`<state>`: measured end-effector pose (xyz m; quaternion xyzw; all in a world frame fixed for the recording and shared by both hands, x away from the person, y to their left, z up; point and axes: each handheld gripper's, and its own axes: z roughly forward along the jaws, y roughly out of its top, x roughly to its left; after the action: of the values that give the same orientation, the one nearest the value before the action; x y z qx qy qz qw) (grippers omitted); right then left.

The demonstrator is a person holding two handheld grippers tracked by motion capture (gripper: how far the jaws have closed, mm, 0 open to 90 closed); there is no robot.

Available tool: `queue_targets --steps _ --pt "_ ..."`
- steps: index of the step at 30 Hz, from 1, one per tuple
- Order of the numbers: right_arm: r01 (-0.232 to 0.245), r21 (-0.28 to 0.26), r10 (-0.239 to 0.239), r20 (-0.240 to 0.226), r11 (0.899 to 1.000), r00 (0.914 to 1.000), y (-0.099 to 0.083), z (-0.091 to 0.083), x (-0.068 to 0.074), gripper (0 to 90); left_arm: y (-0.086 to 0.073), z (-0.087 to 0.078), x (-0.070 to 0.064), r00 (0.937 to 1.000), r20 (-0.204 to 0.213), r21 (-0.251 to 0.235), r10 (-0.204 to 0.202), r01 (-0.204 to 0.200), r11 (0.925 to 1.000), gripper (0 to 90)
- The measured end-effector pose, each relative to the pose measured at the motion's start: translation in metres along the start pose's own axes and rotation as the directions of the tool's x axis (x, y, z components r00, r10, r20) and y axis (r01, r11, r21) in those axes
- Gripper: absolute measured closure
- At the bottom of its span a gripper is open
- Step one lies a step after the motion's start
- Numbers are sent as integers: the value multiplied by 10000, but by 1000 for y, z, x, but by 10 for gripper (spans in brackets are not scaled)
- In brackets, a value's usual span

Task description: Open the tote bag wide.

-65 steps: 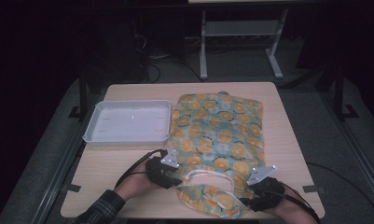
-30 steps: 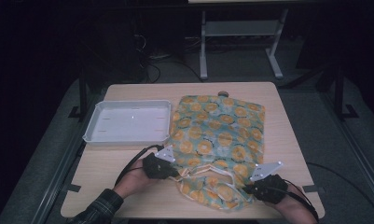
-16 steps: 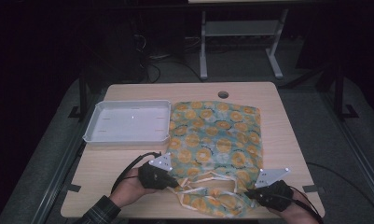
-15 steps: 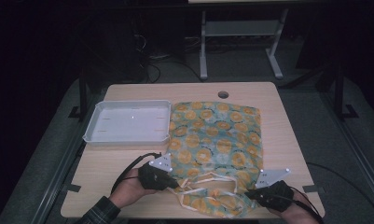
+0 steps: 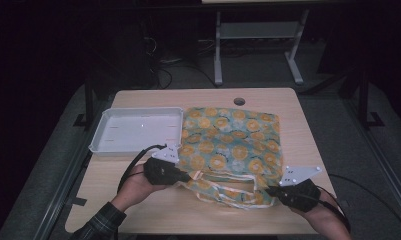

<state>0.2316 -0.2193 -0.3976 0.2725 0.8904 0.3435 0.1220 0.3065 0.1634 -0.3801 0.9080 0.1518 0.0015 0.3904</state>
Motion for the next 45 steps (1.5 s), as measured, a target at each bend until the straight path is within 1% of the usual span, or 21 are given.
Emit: queue_targets --steps 9,12,14,18,20,21,22,23,24,25,27,29,32,34,35,37,40,41,42,43,45 --pt "63 -379 -47 411 9993 9991 23 -3 -24 890 23 -10 24 9995 -254 -268 -200 193 9995 894" --pt "136 -565 -104 570 9983 9983 31 -7 -30 890 28 -14 26 9996 -203 -347 -194 186 9992 894" --pt "150 -659 -108 625 9977 9980 33 -9 -31 890 34 -19 25 9997 -220 -446 -66 56 9990 894" --pt "333 -815 -265 834 9961 9962 41 -14 -35 889 43 -25 29 9990 -440 -565 83 -108 9983 894" --pt "315 -820 -234 979 9961 9949 47 -14 -43 889 48 -26 34 9985 -537 -612 86 -119 9981 894" --pt "315 -820 -234 979 9961 9949 47 -14 -43 889 51 -26 38 9982 -595 -661 78 -118 9977 894" --pt "243 -872 -151 1045 9959 9944 50 -12 -50 889 55 -25 45 9977 -680 -694 -36 -11 9976 893" --pt "188 -884 -90 1092 9959 9940 51 -12 -53 889 55 -25 45 9977 -680 -694 -36 -11 9976 894" --pt "123 -937 -16 1126 9955 9936 52 -10 -58 889 58 -25 52 9974 -713 -710 -86 35 9975 894" --pt "123 -937 -16 1126 9955 9936 52 -10 -58 889 61 -24 56 9969 -767 -705 -187 133 9974 894" --pt "-79 -942 196 1230 9955 9922 56 -6 -70 889 66 -23 66 9961 -837 -723 -269 209 9972 893" --pt "-174 -942 291 1242 9954 9918 57 -5 -74 889 71 -21 75 9951 -933 -722 -337 270 9970 893" --pt "-438 -890 552 1300 9951 9900 62 1 -90 888 78 -18 91 9924 -1132 -635 -476 406 9972 893" --pt "-602 -884 714 1300 9943 9889 64 4 -97 887 80 -16 95 9916 -1147 -658 -592 519 9965 893" --pt "-602 -884 714 1300 9943 9889 64 4 -97 887 82 -14 99 9907 -1179 -658 -674 599 9960 893" --pt "-813 -784 920 1432 9936 9854 67 9 -108 885 86 -7 111 9878 -1276 -619 -895 821 9947 893" --pt "-971 -707 1071 1553 9928 9820 68 14 -116 884 87 0 120 9855 -1302 -666 -1091 1011 9926 893" --pt "-1010 -582 1093 1657 9932 9801 69 19 -122 884 87 7 128 9816 -1415 -603 -1279 1204 9909 892" --pt "-1041 -513 1114 1707 9932 9790 69 22 -124 884 87 7 128 9816 -1415 -603 -1279 1204 9909 892" --pt "-1041 -513 1114 1707 9932 9790 69 22 -124 884 86 12 134 9788 -1444 -586 -1449 1378 9887 892" --pt "-1207 -354 1252 1868 9921 9744 66 32 -132 884 83 25 147 9712 -1608 -482 -1758 1702 9842 892"
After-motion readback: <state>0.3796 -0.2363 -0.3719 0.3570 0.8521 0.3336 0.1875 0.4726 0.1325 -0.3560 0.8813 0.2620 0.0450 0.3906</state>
